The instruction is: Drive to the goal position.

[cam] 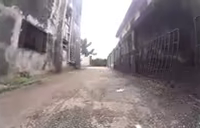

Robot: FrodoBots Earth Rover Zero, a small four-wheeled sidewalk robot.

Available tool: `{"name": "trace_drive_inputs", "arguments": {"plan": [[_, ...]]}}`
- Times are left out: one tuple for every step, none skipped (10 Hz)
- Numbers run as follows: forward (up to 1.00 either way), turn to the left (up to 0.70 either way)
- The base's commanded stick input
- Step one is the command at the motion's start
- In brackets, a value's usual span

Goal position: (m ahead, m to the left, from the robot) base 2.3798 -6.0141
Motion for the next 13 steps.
{"name": "trace_drive_inputs", "arguments": {"plan": [[0.30,0.00],[0.30,0.00],[0.30,0.00],[0.30,0.00],[0.30,0.00],[0.30,0.00],[0.30,0.00],[0.30,0.00],[0.30,0.00],[0.30,0.00],[0.30,0.00],[0.30,0.00],[0.30,0.00]]}}
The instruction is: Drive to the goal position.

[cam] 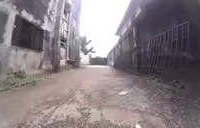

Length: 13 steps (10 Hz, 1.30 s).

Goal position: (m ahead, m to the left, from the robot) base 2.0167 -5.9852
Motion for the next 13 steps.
{"name": "trace_drive_inputs", "arguments": {"plan": [[0.30,0.00],[0.30,0.00],[0.30,0.00],[0.30,0.00],[0.30,0.00],[0.30,0.00],[0.30,0.00],[0.30,0.00],[0.30,0.00],[0.30,0.00],[0.30,0.00],[0.30,0.00],[0.30,0.00]]}}
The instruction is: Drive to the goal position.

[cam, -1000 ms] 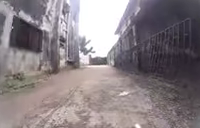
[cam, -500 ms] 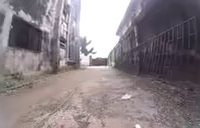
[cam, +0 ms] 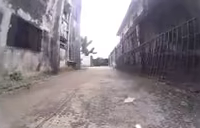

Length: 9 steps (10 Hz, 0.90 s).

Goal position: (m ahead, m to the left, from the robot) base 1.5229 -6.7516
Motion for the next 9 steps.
{"name": "trace_drive_inputs", "arguments": {"plan": [[0.30,0.00],[0.30,0.00],[0.30,0.00],[0.30,0.00],[0.30,0.00],[0.30,0.00],[0.30,0.00],[0.30,0.00],[0.30,0.00]]}}
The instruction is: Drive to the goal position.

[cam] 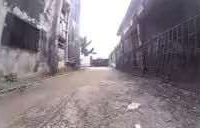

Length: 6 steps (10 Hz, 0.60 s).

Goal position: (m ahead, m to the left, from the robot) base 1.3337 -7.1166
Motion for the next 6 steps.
{"name": "trace_drive_inputs", "arguments": {"plan": [[0.30,0.00],[0.30,0.00],[0.30,0.00],[0.30,0.00],[0.30,0.00],[0.30,0.00]]}}
